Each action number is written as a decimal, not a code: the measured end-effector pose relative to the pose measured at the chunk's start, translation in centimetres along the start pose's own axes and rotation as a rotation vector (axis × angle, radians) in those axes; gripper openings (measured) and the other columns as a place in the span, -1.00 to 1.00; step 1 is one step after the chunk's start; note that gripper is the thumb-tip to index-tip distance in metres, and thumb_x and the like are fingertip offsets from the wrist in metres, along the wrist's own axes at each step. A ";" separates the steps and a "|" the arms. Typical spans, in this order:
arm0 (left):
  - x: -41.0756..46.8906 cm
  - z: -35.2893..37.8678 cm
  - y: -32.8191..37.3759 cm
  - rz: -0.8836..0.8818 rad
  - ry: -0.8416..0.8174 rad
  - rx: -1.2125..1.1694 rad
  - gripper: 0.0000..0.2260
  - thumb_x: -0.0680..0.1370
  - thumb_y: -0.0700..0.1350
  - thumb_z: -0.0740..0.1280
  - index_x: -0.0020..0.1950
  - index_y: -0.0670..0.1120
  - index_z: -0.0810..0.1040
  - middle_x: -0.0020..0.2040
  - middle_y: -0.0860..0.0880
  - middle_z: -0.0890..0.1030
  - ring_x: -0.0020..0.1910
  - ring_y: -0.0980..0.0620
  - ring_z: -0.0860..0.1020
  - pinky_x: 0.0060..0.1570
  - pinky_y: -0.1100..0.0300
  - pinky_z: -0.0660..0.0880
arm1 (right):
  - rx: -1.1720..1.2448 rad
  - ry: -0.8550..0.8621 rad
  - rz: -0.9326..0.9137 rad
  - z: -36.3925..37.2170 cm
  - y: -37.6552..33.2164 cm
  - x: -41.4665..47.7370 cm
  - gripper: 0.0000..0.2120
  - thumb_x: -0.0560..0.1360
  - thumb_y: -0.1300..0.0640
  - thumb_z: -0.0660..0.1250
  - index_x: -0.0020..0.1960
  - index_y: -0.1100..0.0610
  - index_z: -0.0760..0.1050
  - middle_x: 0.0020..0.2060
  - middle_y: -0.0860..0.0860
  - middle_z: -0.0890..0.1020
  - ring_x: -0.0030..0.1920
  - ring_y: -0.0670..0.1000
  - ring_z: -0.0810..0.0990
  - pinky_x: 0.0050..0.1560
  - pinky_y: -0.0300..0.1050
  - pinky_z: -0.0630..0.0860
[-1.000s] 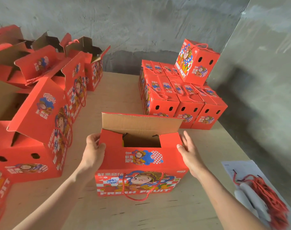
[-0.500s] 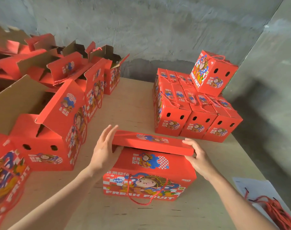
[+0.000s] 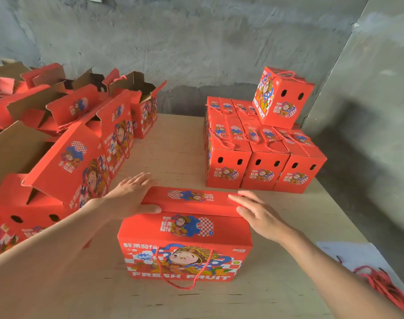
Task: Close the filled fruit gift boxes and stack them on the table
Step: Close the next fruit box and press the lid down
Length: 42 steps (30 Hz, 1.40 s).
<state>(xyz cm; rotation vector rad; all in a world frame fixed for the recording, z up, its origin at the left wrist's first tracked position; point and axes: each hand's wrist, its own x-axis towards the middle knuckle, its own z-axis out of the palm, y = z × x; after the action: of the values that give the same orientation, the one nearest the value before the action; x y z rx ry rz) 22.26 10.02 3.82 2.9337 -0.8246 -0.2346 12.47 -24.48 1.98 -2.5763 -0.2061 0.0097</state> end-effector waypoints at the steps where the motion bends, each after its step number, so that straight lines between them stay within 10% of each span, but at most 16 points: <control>1: 0.1 0.0 0.0 0.018 -0.052 -0.004 -0.19 0.39 0.40 0.11 0.52 -0.01 0.09 0.51 -0.03 0.18 0.47 0.00 0.17 0.39 0.14 0.13 | -0.012 0.004 -0.008 0.0 0.2 -0.1 -0.65 0.62 -0.02 0.12 0.39 -0.25 0.32 0.43 -0.17 0.24 0.25 -0.23 0.33 0.23 -0.22 0.35; 8: 0.0 0.8 -0.1 0.069 -0.009 0.081 0.01 0.24 0.56 -0.27 0.54 0.01 0.05 0.45 0.00 0.28 0.43 0.03 0.22 0.38 0.23 0.11 | -0.045 0.053 -0.074 0.5 0.7 -0.2 -0.63 0.62 -0.01 0.13 0.38 -0.29 0.29 0.42 -0.17 0.24 0.31 -0.11 0.36 0.19 -0.20 0.40; 19: 0.3 1.1 -0.4 0.036 -0.030 0.035 -0.23 0.40 0.36 0.02 0.55 0.06 0.04 0.47 -0.03 0.26 0.46 0.02 0.17 0.41 0.20 0.07 | -0.167 0.032 -0.125 0.1 0.9 0.0 -0.60 0.61 0.00 0.15 0.42 -0.23 0.26 0.44 -0.08 0.25 0.33 -0.03 0.38 0.21 -0.17 0.37; 26: 0.4 0.4 -0.2 0.099 0.024 0.277 0.04 0.20 0.56 -0.44 0.53 0.05 0.06 0.35 0.04 0.42 0.34 0.04 0.36 0.39 0.14 0.11 | -0.201 0.035 -0.137 0.2 0.6 -0.2 -0.58 0.61 -0.01 0.13 0.44 -0.21 0.22 0.42 -0.05 0.25 0.29 -0.02 0.42 0.20 -0.08 0.45; 30: 2.1 0.7 2.8 0.080 0.086 0.282 0.00 0.21 0.61 -0.33 0.27 -0.02 0.37 0.00 0.06 0.57 0.04 0.04 0.54 0.36 -0.02 0.09 | -0.209 0.035 -0.134 0.2 0.4 -0.2 -0.59 0.60 -0.03 0.11 0.44 -0.18 0.24 0.43 -0.04 0.25 0.29 -0.01 0.42 0.19 -0.05 0.47; 33: 2.9 1.6 3.9 0.099 0.117 0.210 0.07 0.18 0.60 -0.35 0.41 -0.03 0.26 0.16 -0.01 0.51 0.13 -0.02 0.48 0.23 0.07 0.33 | -0.217 0.026 -0.138 0.0 0.4 -0.2 -0.59 0.60 -0.01 0.13 0.44 -0.18 0.24 0.43 -0.03 0.25 0.30 0.01 0.43 0.22 -0.05 0.46; 42: 2.8 1.8 3.6 0.121 0.101 0.174 0.13 0.09 0.57 -0.51 0.52 0.06 0.02 0.30 -0.03 0.39 0.28 -0.05 0.35 0.30 0.07 0.29 | -0.414 -0.188 -0.208 -0.5 -1.8 2.1 -0.56 0.64 -0.11 -0.05 0.38 -0.44 -0.20 0.54 0.02 0.00 0.53 0.01 -0.03 0.50 -0.02 -0.04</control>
<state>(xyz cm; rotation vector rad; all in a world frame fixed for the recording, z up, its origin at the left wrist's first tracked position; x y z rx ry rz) 22.50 5.44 2.14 3.0082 -1.0516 -0.0066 14.30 -22.88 3.40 -2.9509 -0.6026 0.1462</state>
